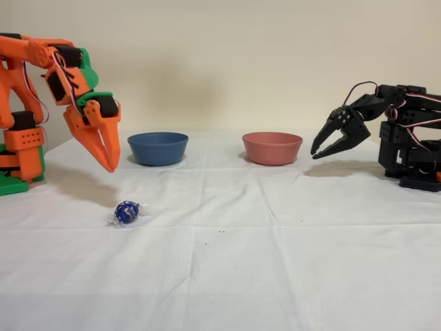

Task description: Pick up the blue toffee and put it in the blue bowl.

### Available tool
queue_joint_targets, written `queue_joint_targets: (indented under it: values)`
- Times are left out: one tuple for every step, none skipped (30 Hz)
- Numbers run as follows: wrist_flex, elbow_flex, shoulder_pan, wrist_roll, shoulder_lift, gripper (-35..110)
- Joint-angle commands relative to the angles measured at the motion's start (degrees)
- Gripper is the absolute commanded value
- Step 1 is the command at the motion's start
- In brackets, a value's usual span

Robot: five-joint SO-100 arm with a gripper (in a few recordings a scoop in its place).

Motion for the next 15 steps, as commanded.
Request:
queue_joint_targets:
  values:
    - [-1.32, -4.75, 2.64, 0.97, -1.14, 9]
    - [-1.49, -5.19, 3.08, 1.49, -1.85, 12]
    - [-1.67, -5.45, 3.34, 1.93, -2.55, 14]
    - [-1.67, -5.89, 3.6, 2.29, -3.25, 16]
    - [-1.67, -6.15, 3.69, 2.64, -3.87, 19]
    - [-1.67, -6.33, 3.78, 2.99, -4.57, 22]
    - [-1.67, -6.5, 3.78, 3.25, -5.1, 26]
    - [-1.67, -6.68, 3.78, 3.43, -5.71, 30]
    - [-1.67, -6.86, 3.78, 3.52, -6.24, 33]
    - [-1.58, -6.94, 3.78, 3.69, -6.68, 35]
    - [-1.58, -7.03, 3.78, 3.87, -7.12, 37]
    - [-1.58, -7.03, 3.78, 4.04, -7.47, 39]
    - [-1.58, -6.86, 3.69, 4.22, -7.73, 40]
    - [-1.58, -6.59, 3.52, 4.48, -7.91, 41]
    - [-1.58, -6.24, 3.34, 4.83, -8.09, 42]
